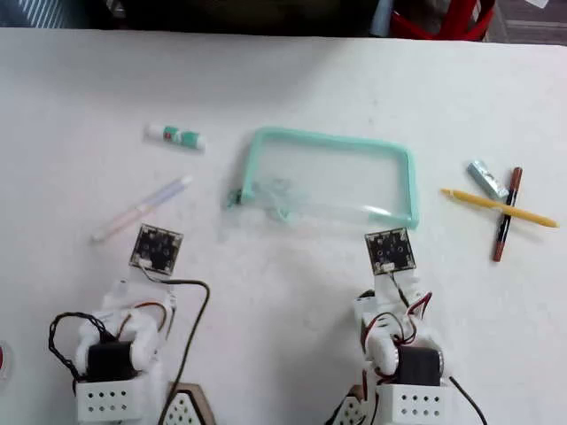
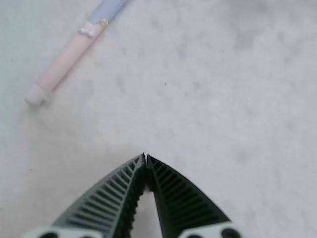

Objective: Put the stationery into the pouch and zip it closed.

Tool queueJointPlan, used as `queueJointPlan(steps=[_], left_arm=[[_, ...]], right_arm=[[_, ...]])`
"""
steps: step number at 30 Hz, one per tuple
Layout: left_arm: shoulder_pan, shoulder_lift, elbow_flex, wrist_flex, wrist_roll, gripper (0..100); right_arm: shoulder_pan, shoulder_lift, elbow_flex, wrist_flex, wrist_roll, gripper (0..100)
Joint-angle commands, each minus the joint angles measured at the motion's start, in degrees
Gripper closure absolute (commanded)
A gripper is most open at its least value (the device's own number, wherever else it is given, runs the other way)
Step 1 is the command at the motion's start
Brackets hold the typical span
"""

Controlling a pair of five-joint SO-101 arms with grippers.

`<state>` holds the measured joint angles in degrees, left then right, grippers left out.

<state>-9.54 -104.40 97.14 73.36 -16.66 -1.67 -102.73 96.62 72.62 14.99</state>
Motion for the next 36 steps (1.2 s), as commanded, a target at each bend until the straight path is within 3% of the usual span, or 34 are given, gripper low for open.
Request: queueJointPlan(steps=[1, 30, 36], left_arm=[[0.0, -0.1, -0.2, 0.2, 0.4, 97], [0.0, -0.1, -0.2, 0.2, 0.4, 97], [0.0, -0.1, -0.2, 0.2, 0.0, 97]], right_arm=[[0.4, -0.3, 0.3, 0.1, -0.3, 98.0], [0.3, -0.3, 0.3, 0.1, -0.1, 97.8], [-0.4, -0.4, 0.3, -6.0, -0.3, 97.8]])
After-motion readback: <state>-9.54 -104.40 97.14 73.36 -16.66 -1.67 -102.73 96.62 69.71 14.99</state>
